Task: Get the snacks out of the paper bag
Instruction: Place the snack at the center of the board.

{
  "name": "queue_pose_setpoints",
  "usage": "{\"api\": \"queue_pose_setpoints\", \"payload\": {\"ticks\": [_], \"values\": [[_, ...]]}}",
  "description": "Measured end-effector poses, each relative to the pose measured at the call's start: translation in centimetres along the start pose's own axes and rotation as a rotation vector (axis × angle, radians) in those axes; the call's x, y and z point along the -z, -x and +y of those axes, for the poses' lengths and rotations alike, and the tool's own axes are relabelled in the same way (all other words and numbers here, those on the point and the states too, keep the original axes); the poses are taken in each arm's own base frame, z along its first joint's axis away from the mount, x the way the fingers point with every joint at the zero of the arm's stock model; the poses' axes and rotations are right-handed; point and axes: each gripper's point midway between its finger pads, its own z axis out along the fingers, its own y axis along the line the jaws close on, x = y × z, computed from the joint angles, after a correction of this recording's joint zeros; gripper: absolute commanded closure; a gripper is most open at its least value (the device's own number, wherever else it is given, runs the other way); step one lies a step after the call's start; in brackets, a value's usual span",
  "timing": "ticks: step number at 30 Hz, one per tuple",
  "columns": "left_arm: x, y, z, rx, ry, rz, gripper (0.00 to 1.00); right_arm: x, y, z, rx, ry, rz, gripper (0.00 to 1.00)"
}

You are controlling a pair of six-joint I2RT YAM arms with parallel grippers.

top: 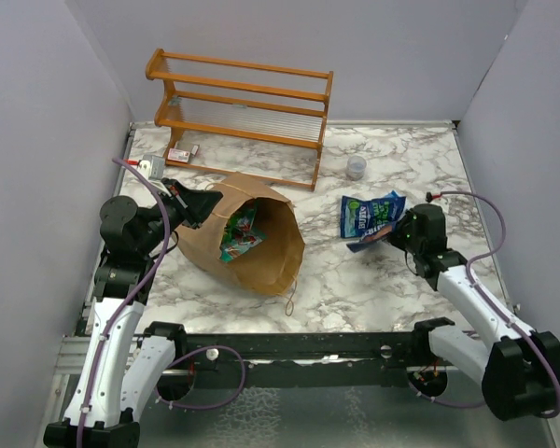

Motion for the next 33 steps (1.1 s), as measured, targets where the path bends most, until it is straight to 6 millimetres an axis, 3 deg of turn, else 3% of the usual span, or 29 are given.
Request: {"api": "queue_pose_setpoints", "payload": {"ticks": [4, 10, 15, 19, 22, 25, 33], "values": [[0.0, 0.0, 0.0, 0.000, 0.000, 0.000, 1.00, -1.1, 0.2, -2.3, -0.075, -0.048, 0.018, 0.90], [0.0, 0.0, 0.0, 0.000, 0.000, -0.001, 1.00, -1.1, -0.3, -2.8, -0.080, -0.057, 0.033, 0.70], [0.0, 0.0, 0.0, -0.001, -0.001, -0.001, 1.00, -0.4, 0.6, -2.8, -0.071, -0.054, -0.007, 0.45], [0.1, 0.1, -0.1, -0.002, -0.002, -0.003, 1.00, 0.2, 1.7, -2.7, -0.049, -0.054, -0.042, 0.18], [0.1, 0.1, -0.1, -0.002, -0.003, -0.004, 1.00, 0.9, 2.9, -2.3, -0.036, -0.041, -0.076, 0.06], [0.2, 0.1, -0.2, -0.004, -0.004, -0.006, 1.00, 1.5, 4.0, -1.8, -0.026, -0.028, -0.104, 0.01], [0.4, 0.3, -0.5, -0.006, -0.011, -0.015, 1.00, 2.7, 6.6, -0.6, 0.012, -0.008, -0.144, 0.00]]}}
